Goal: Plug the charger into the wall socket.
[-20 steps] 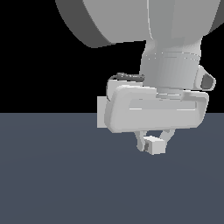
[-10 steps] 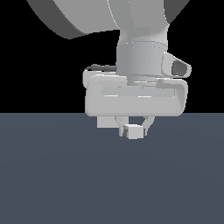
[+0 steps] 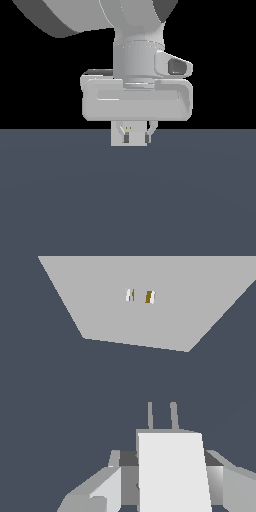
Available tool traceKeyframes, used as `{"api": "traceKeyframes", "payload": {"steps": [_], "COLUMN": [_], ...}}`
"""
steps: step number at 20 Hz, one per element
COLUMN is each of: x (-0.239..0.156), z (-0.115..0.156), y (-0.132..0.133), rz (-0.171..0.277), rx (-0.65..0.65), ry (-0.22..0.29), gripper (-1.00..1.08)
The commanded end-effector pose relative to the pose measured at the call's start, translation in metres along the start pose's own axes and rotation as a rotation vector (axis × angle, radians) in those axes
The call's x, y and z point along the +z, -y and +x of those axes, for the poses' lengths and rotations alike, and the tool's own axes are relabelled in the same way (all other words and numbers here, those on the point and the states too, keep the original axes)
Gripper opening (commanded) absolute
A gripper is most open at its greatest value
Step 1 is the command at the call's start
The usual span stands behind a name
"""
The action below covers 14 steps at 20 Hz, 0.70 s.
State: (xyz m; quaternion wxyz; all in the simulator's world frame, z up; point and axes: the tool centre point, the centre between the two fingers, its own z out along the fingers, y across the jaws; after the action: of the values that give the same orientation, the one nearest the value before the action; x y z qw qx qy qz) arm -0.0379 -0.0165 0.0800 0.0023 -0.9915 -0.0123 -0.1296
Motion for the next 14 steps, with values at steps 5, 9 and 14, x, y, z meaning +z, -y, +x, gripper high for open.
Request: {"api": "traceKeyframes", "payload": {"steps": [5,9,14], "x": [-0.008,-0.010,-0.013], "z": [0.015,0.022,0.027], "y": [0.013,0.019,0.023], "rz": [-0.021,-0.030,-0.037], "rx": [0.076,0.108,0.134], "ry": [0.001,0.002,0.004], "gripper": [-1.00,-1.00,-1.00]}}
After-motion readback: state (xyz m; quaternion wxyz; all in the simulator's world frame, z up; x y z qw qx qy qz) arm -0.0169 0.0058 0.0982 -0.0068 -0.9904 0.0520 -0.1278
